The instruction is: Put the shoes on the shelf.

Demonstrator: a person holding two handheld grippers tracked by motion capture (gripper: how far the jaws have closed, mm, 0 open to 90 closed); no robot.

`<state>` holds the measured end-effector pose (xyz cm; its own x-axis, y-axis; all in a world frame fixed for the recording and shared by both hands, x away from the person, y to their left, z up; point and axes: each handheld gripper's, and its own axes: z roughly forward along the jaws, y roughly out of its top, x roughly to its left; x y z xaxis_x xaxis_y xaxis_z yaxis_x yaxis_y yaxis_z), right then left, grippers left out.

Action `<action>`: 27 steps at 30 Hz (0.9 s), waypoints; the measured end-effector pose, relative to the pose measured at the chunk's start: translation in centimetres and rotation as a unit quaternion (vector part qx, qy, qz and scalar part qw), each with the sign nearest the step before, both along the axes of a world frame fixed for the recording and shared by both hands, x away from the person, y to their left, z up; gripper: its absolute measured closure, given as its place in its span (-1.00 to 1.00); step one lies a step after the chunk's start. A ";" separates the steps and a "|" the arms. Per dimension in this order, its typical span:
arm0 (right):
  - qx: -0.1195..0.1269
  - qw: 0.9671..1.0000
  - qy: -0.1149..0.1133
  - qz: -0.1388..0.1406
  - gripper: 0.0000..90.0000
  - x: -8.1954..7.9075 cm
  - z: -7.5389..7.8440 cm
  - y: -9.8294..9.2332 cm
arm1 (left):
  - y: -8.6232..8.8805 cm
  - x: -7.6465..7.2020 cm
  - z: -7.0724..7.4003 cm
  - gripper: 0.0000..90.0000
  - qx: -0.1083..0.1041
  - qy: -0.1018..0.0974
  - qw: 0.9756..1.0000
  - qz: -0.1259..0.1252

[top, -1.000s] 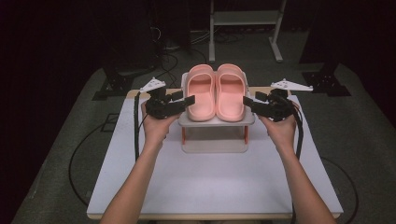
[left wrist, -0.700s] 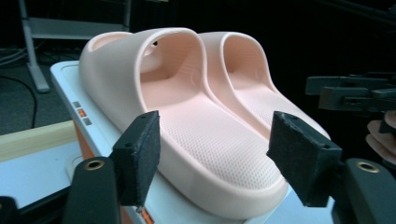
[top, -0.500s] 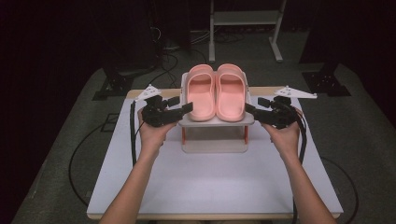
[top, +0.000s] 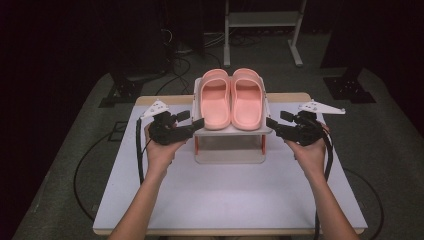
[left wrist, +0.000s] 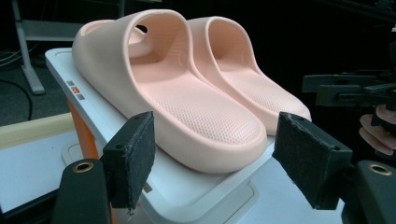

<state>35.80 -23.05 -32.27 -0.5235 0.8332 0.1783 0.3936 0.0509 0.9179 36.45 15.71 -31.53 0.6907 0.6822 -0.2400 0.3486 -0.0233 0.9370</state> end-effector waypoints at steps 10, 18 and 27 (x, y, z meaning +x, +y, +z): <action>-0.001 1.000 0.003 -0.002 -0.23 -0.9 -0.9 -0.3 | 0.2 -1.0 -0.6 -0.39 0.005 -0.009 1.000 -0.002; 0.001 1.000 0.006 -0.003 -0.24 -1.7 -1.7 -0.7 | 0.4 -1.7 -1.2 -0.41 0.004 -0.012 1.000 -0.003; -0.001 1.000 0.014 -0.002 -0.25 -2.5 -3.0 -1.2 | 0.8 -2.7 -2.2 -0.43 0.004 -0.012 1.000 -0.004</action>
